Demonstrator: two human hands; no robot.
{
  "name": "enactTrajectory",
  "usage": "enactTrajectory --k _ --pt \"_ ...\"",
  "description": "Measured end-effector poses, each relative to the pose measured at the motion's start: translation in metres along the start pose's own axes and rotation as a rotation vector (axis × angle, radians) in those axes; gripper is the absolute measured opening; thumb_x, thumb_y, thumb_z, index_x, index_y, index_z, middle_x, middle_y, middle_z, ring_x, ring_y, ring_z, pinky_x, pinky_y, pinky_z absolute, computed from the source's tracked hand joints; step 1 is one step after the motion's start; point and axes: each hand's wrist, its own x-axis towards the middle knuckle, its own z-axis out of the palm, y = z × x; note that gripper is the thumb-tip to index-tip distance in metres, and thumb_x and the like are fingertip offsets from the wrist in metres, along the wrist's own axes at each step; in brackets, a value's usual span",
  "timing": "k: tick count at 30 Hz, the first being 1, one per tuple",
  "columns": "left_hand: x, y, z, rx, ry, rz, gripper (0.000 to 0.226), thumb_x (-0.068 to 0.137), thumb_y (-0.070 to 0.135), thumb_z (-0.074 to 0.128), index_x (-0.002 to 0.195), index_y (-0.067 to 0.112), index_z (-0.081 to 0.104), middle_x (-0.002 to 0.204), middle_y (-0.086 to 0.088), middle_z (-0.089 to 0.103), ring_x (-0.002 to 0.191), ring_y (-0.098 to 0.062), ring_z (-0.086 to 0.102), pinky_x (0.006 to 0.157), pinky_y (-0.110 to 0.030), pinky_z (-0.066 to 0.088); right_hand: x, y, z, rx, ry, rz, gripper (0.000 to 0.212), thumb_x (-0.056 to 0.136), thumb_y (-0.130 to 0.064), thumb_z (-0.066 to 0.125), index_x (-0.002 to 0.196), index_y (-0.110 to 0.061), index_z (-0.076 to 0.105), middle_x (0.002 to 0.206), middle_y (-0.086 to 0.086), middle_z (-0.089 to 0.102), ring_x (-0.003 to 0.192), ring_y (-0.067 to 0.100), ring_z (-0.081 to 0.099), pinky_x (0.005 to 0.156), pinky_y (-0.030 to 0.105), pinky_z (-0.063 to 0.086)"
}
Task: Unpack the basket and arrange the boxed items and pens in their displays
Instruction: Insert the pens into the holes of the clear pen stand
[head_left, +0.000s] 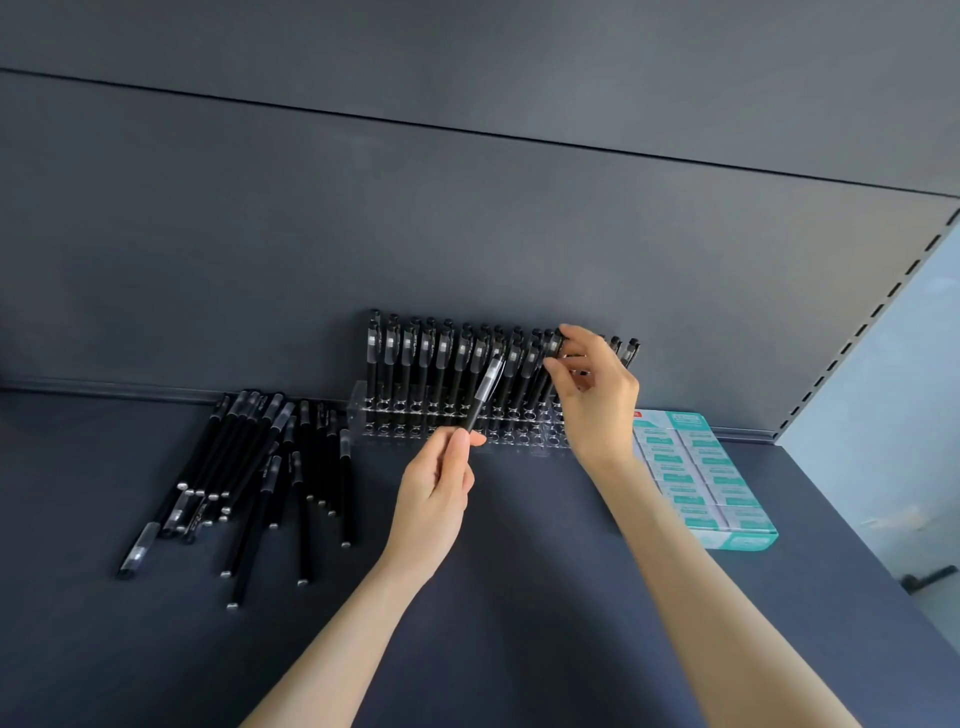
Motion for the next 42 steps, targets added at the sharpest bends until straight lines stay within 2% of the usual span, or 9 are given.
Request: enactTrajectory --k 9,13,16,21,24,27,30,34,42 --pt "0.001 -0.001 0.000 -0.001 0.004 -0.011 0.027 0.102 0.027 0.039 0.090 0.020 0.063 0.058 -0.002 0.031 0.046 -0.007 0.026 0.041 -0.014 0.025 -0.006 -0.001 -0.002 -0.119 -0.045 0.008 0.030 0.083 -0.004 0.066 0.111 -0.016 0.065 0.083 -0.001 0.061 0.070 0.016 0.056 0.068 0.038 0.052" --pt "0.000 -0.001 0.000 0.003 -0.024 -0.004 0.028 0.102 0.028 0.039 0.090 0.023 0.064 0.057 0.000 0.033 0.045 -0.007 0.027 0.041 -0.013 0.026 -0.012 -0.010 -0.007 -0.107 0.011 0.007 0.029 0.085 -0.005 0.063 0.112 -0.017 0.064 0.089 -0.005 0.055 0.069 0.007 0.053 0.066 0.024 0.048" --pt "-0.001 -0.002 0.001 0.012 -0.079 -0.001 0.029 0.102 0.031 0.038 0.089 0.027 0.064 0.057 0.000 0.034 0.046 -0.008 0.027 0.042 -0.014 0.026 -0.024 -0.022 -0.012 0.113 -0.054 0.102 0.015 0.087 -0.018 0.065 0.099 -0.026 0.063 0.079 -0.005 0.064 0.068 0.001 0.057 0.064 0.011 0.044" --pt "-0.004 -0.005 0.006 0.039 -0.177 -0.037 0.028 0.102 0.031 0.039 0.091 0.028 0.064 0.055 0.004 0.037 0.046 -0.008 0.030 0.043 -0.016 0.028 -0.032 -0.035 -0.015 0.368 -0.315 0.275 0.023 0.083 -0.018 0.070 0.100 -0.031 0.061 0.078 -0.008 0.072 0.075 0.008 0.068 0.071 0.017 0.052" --pt "-0.006 -0.006 0.007 0.094 -0.193 -0.032 0.024 0.099 0.034 0.042 0.098 0.026 0.065 0.064 0.007 0.053 0.055 -0.009 0.046 0.054 -0.017 0.037 -0.031 -0.037 -0.018 0.431 -0.264 0.298 0.025 0.083 -0.009 0.069 0.102 -0.025 0.062 0.075 -0.006 0.072 0.067 0.012 0.068 0.067 0.020 0.054" --pt "-0.001 -0.007 0.002 0.276 -0.009 0.070 0.011 0.093 0.030 0.056 0.102 0.033 0.061 0.098 0.010 0.060 0.081 0.002 0.056 0.070 -0.008 0.041 -0.023 -0.033 -0.024 0.373 -0.100 0.279 0.030 0.082 -0.007 0.070 0.102 -0.027 0.061 0.069 -0.004 0.069 0.062 0.016 0.067 0.066 0.026 0.056" --pt "0.013 -0.002 -0.012 0.396 0.248 0.100 0.034 0.084 0.031 0.069 0.114 0.024 0.056 0.113 0.004 0.049 0.099 -0.006 0.052 0.084 -0.014 0.041 -0.010 -0.029 -0.031 0.239 0.041 0.203 0.033 0.083 -0.012 0.070 0.097 -0.039 0.059 0.071 -0.004 0.065 0.067 0.025 0.064 0.072 0.036 0.055" --pt "0.038 0.002 -0.031 0.543 0.436 -0.003 0.088 0.071 0.035 0.081 0.138 0.004 0.035 0.139 -0.011 0.029 0.130 -0.024 0.027 0.107 -0.038 0.031 0.005 -0.024 -0.036 0.119 0.170 0.091 0.026 0.084 -0.017 0.068 0.103 -0.034 0.061 0.072 -0.015 0.062 0.065 0.003 0.059 0.072 0.017 0.048" --pt "0.059 -0.008 -0.045 0.466 0.343 -0.124 0.113 0.068 0.043 0.082 0.150 0.008 0.013 0.155 -0.009 0.018 0.139 -0.026 0.029 0.101 -0.031 0.031 0.017 -0.016 -0.031 0.071 0.189 0.030 0.025 0.086 -0.015 0.065 0.110 -0.020 0.062 0.080 -0.010 0.063 0.073 0.006 0.061 0.073 0.007 0.045"
